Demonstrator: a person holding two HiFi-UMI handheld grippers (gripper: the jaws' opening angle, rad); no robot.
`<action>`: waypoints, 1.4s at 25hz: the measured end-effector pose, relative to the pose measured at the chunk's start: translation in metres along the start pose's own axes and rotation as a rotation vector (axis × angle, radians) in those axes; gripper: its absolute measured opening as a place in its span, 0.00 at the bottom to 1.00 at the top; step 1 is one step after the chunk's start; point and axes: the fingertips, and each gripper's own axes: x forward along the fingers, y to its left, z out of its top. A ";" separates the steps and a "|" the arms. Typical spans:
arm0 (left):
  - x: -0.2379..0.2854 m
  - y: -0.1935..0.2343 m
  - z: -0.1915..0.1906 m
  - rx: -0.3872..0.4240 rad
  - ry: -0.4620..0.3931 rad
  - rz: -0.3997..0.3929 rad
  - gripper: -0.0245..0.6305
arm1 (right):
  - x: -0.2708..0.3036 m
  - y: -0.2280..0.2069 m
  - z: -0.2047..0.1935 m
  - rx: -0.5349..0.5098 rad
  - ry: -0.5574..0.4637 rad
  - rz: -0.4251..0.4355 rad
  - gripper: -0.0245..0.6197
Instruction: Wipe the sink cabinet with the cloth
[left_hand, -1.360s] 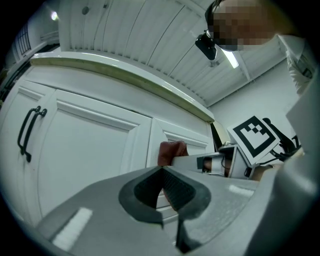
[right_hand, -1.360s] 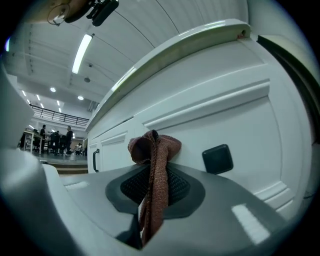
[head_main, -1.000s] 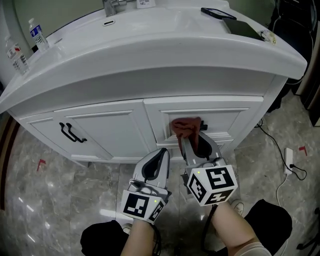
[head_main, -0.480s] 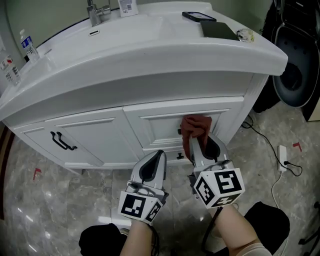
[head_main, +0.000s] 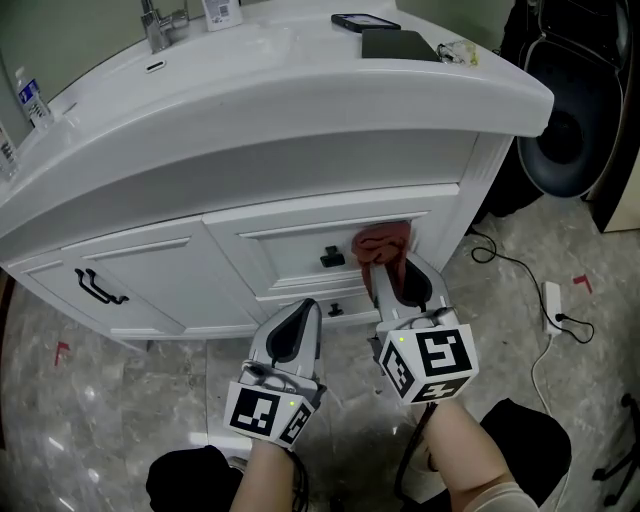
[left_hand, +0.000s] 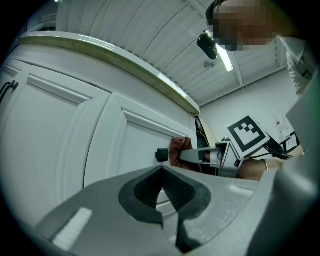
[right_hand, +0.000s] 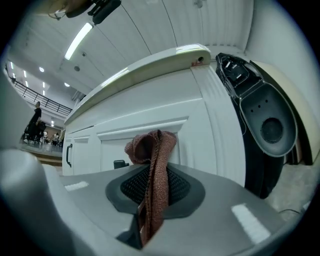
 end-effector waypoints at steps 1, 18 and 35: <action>0.001 -0.001 -0.001 0.000 0.000 -0.001 0.04 | -0.002 -0.006 0.001 -0.004 0.000 -0.014 0.17; 0.001 0.004 -0.001 -0.012 -0.018 0.015 0.04 | -0.039 -0.070 -0.001 0.087 -0.005 -0.247 0.16; -0.076 0.088 -0.018 0.104 0.062 0.212 0.04 | 0.019 0.148 -0.085 0.136 0.072 0.214 0.16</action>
